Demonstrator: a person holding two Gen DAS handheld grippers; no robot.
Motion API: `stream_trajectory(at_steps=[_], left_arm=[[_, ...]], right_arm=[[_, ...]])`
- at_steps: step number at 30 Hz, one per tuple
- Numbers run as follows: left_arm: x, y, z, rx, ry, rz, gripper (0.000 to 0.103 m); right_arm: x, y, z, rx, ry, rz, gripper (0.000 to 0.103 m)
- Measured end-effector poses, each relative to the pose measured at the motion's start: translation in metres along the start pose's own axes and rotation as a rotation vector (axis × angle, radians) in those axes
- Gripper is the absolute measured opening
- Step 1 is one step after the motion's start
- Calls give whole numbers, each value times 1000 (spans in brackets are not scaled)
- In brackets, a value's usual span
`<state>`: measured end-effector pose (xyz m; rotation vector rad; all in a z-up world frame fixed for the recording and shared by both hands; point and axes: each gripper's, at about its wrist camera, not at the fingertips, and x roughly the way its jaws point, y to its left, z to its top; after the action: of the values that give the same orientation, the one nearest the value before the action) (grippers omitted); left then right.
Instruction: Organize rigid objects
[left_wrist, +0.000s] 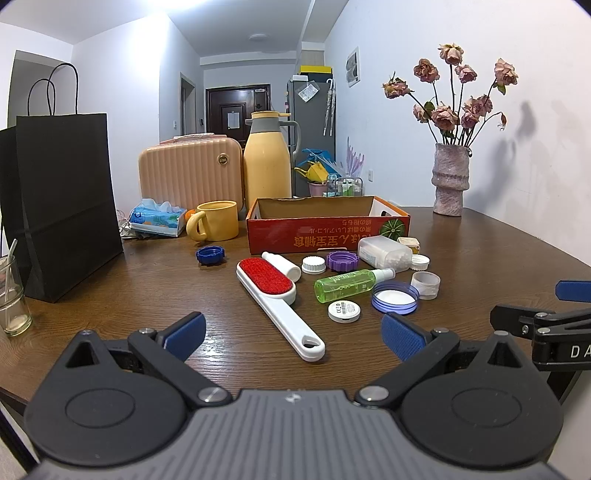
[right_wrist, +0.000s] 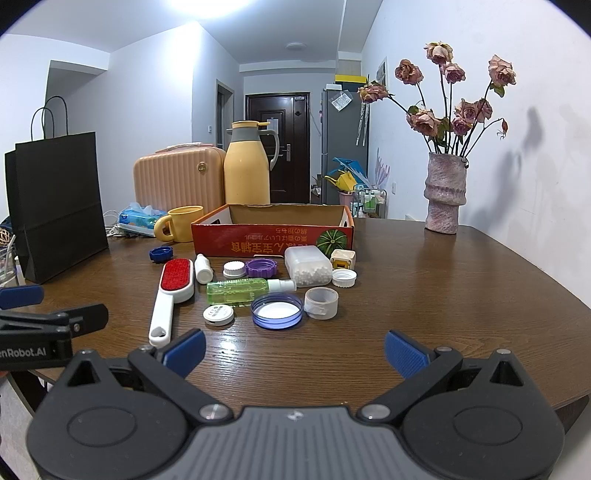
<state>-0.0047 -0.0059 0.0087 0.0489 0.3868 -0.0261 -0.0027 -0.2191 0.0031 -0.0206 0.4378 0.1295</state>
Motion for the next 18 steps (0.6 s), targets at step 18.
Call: stream_trajectory(at_steps=[18], left_arm=[[0,1,0,-2,0,-1,103]], right_arm=[[1,0,0,0,1,1,103]])
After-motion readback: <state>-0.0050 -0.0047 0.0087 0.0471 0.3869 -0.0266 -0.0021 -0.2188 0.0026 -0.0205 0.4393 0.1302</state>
